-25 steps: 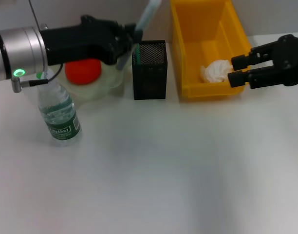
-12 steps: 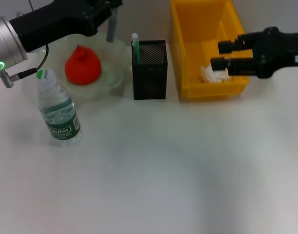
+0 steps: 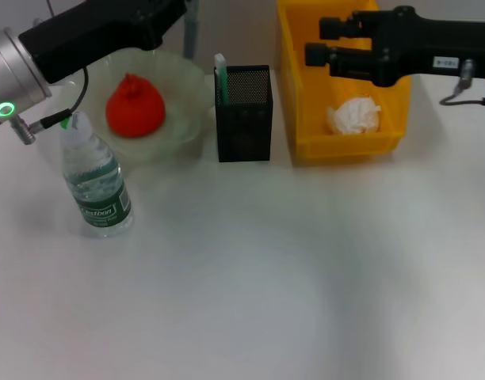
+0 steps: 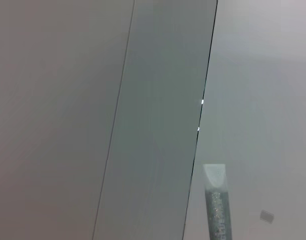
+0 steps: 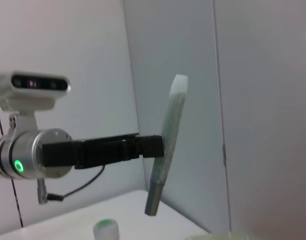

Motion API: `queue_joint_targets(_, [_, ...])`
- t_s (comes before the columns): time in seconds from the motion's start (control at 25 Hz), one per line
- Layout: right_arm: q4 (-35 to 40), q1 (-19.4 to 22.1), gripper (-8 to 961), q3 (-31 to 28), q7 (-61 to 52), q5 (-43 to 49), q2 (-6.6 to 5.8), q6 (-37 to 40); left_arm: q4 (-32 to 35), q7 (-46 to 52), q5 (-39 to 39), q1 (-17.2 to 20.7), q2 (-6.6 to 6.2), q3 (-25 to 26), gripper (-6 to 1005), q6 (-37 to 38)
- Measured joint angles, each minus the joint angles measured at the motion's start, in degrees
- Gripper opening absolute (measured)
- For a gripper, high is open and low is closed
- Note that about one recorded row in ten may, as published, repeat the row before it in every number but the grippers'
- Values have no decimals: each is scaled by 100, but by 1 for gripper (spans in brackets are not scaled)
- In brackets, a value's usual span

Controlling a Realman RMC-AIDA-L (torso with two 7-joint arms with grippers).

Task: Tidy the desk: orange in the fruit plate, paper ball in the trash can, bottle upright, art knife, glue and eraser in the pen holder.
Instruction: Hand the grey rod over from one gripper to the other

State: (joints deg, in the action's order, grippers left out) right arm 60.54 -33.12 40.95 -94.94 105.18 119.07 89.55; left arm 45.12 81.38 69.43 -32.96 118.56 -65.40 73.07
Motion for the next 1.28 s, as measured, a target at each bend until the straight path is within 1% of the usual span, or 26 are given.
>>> queue_joint_targets(0.04, [-160, -93, 458, 27, 136, -80, 0, -67, -33, -32, -37, -9, -1, 0, 136, 32])
queue_joint_targets(0.16, [-313, -203, 457, 32, 225, -95, 0, -93, -84, -104, -78, -34, -6, 0, 137, 117])
queue_joint_targets(0.44, [-984, -718, 456, 30, 530, -118, -2, -142, -104, -173, -82, -69, -2, -6, 137, 167])
queue_joint_targets(0.64, [-1257, -961, 455, 27, 549, -121, -6, -186, -114, -187, -112, -80, 7, -8, 134, 230])
queue_joint_targets(0.92, [-1456, -1109, 453, 88, 527, -156, -7, -187, -144, -233, -183, -80, 14, -8, 130, 286])
queue_joint_targets(0.96, [-1485, -1118, 453, 91, 535, -174, -5, -186, -309, -359, -315, -97, 4, -8, 129, 469])
queue_joint_targets(1.28, [-1603, -1202, 452, 168, 548, -270, 9, -186, -330, -410, -346, -129, 13, -8, 129, 557])
